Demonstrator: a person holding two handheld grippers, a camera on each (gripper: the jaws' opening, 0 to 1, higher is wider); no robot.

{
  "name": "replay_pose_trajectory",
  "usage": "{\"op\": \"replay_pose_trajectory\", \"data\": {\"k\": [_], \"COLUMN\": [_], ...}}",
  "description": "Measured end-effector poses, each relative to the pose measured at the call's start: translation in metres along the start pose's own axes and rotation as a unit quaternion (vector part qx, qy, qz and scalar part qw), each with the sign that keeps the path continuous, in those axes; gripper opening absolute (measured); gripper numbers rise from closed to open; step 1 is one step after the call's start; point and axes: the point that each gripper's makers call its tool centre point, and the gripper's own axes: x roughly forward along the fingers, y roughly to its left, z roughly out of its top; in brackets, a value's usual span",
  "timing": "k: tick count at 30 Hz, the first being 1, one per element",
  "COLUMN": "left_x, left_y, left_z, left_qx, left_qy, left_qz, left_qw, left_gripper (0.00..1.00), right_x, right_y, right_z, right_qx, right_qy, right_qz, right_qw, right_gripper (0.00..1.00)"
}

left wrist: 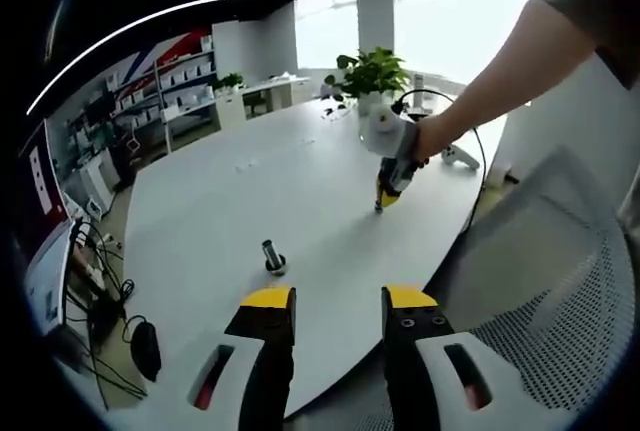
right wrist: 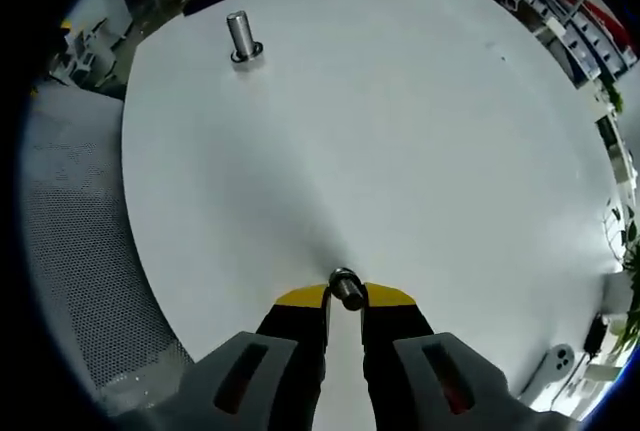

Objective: Place the washer onto the threaded stud by aligning its center hole with the stud, sliding it down to the base, and recovering from edge contact or off-axis alignment until the washer reaches the visible bottom stop.

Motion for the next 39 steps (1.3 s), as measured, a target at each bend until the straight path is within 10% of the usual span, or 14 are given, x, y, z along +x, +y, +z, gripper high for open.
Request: {"op": "replay_pose_trajectory", "data": {"k": [39], "left_x": [-0.002], "left_y": [0.000], "left_z": [0.005], "left_qx": [0.002], "left_qy": [-0.012], "left_qz": [0.002], "left_qw": [0.9999], "left_gripper": [0.33], "right_x": [-0.023], "right_y": [-0.002], "right_z": [-0.014], "right_qx": [0.031], "right_qy": [-0.011], "right_qz": [-0.020], "right_qw": [0.9992], "right_gripper": [0.23]}}
